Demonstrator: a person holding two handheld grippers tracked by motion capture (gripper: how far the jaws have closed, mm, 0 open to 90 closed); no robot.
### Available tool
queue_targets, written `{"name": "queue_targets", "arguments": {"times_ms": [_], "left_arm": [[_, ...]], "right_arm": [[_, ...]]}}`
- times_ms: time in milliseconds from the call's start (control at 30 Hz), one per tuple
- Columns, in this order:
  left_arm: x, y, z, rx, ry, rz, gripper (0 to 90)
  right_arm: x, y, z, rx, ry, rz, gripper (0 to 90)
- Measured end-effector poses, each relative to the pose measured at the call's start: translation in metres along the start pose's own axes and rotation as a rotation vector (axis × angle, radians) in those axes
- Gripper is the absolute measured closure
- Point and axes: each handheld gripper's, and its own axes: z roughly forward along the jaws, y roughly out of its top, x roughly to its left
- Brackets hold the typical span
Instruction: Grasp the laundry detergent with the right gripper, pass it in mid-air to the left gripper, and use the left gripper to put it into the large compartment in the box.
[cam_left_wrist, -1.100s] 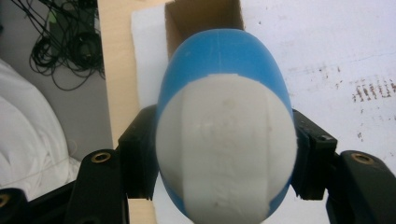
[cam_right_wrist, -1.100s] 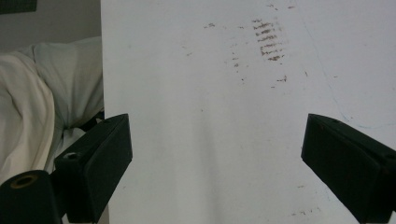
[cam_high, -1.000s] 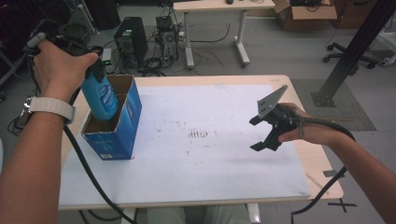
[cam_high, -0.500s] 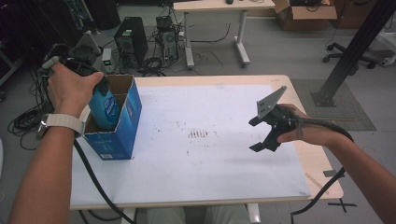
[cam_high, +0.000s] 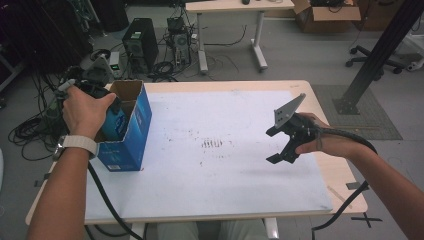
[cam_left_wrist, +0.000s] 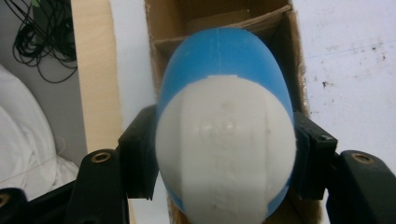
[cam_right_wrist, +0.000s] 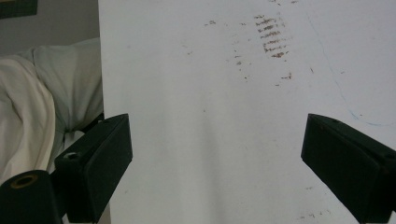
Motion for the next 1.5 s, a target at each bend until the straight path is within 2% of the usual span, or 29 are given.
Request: {"name": "queue_targets", "arguments": {"times_ms": [267,633,933,1500], "left_arm": [[-0.001,-0.007,0.020,0.005,-0.006,0.005,38.1],[-0.003,-0.013,0.039,0.027,-0.017,0.009,38.1],[-0.004,-0.015,0.046,0.040,-0.023,0.013,38.0],[-0.001,-0.013,0.047,0.054,-0.046,-0.005,37.2]], "right_arm": [[-0.002,-0.001,0.001,-0.001,-0.002,0.008,9.0],[-0.002,-0.001,0.002,-0.002,-0.002,0.013,9.0],[-0.003,-0.001,0.002,0.000,-0.004,0.011,9.1],[-0.001,-0.002,0.006,0.012,0.006,0.006,9.3]]}}
